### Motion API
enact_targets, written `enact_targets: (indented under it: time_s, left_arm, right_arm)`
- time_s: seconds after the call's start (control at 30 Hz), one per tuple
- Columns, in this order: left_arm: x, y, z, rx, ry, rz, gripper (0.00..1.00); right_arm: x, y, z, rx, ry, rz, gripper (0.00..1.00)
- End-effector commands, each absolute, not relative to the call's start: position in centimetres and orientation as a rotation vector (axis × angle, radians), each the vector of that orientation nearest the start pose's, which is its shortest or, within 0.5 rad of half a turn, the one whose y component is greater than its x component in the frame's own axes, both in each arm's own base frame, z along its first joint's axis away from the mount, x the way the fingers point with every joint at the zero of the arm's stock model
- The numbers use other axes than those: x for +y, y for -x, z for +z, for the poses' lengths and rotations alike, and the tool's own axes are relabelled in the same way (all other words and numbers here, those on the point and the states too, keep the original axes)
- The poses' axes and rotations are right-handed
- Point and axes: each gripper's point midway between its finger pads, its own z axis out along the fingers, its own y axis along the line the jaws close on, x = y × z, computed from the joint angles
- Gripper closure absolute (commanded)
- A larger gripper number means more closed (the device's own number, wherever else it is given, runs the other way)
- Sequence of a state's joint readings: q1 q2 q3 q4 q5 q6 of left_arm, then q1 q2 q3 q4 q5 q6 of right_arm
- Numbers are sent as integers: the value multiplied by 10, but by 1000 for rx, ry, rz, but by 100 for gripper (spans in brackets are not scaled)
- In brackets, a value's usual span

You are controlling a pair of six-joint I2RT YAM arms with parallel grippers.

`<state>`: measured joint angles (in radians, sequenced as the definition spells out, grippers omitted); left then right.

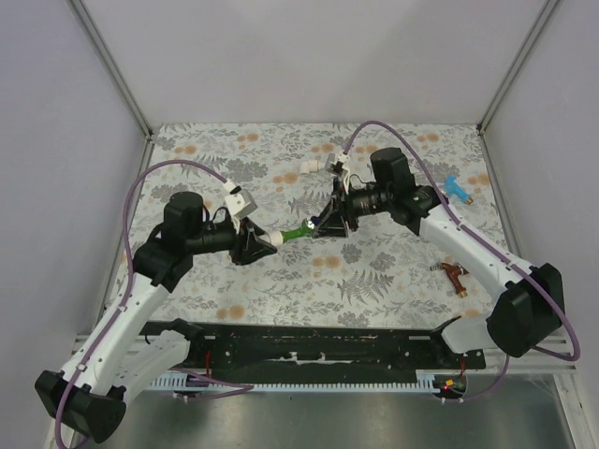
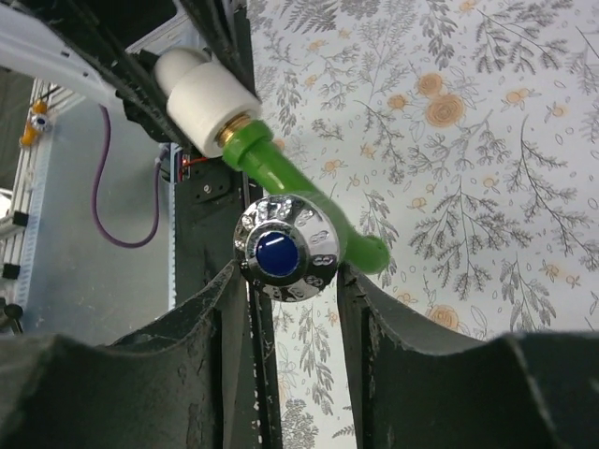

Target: Install the water faucets

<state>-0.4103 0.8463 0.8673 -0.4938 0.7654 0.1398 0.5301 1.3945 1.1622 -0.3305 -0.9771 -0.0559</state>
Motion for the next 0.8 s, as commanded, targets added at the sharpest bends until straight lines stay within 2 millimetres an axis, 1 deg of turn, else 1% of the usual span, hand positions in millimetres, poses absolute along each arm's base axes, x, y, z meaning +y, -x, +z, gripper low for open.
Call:
enact_targets:
  time_s: [0.0,0.07,0.17,0.2,0.23,0.33,0.37,0.43,0.5,0.53,0.57,0.63,0.67,0.7,0.77]
  left_arm:
    - [-232,-138,284,1530,-1154,-1239,98]
    - [-234,-136,286,1515,-1145,-1265,98]
    - [-237,-136,287,1519,-1116,-1307,98]
    - [-237,-139,286,1538,-1089,-1305,98]
    - [-238,-144,285,1555,-1056,-1295,98]
    - [-239,-155,279,1591,-986,-1273,98]
    - [-239,-158,277,1607,-960,-1270,98]
    - [-239,-164,275,1617,-920,-1260,98]
    - [-240,-168,278,1598,-882,-1256,98]
    - [-239,-171,281,1586,-860,-1250,98]
    - [-239,-174,281,1590,-835,-1242,98]
    - [-239,-180,287,1556,-793,-1223,98]
    - [-238,-184,290,1548,-761,-1214,98]
    - [-238,-186,290,1541,-740,-1212,98]
    - [-237,-188,298,1504,-704,-1215,98]
  right_arm:
    - [286,-296,251,1888,895,1083,47]
    - [284,-301,248,1911,861,1083,42]
    - [284,-308,247,1926,819,1111,32]
    - [283,-310,247,1933,801,1122,24]
    - [283,-310,248,1933,790,1138,2]
    - [275,-318,249,1951,718,1148,2]
    - [271,-320,252,1946,696,1155,2]
    - [269,-318,261,1903,706,1187,2]
    - [264,-313,268,1861,715,1207,2]
    - [264,-309,267,1845,729,1222,2]
    - [263,-308,269,1821,714,1223,2]
    - [260,-306,259,1793,692,1222,2]
    - [258,-305,257,1773,686,1224,2]
    - [259,-302,257,1748,699,1240,2]
    - [260,-297,262,1695,731,1278,2]
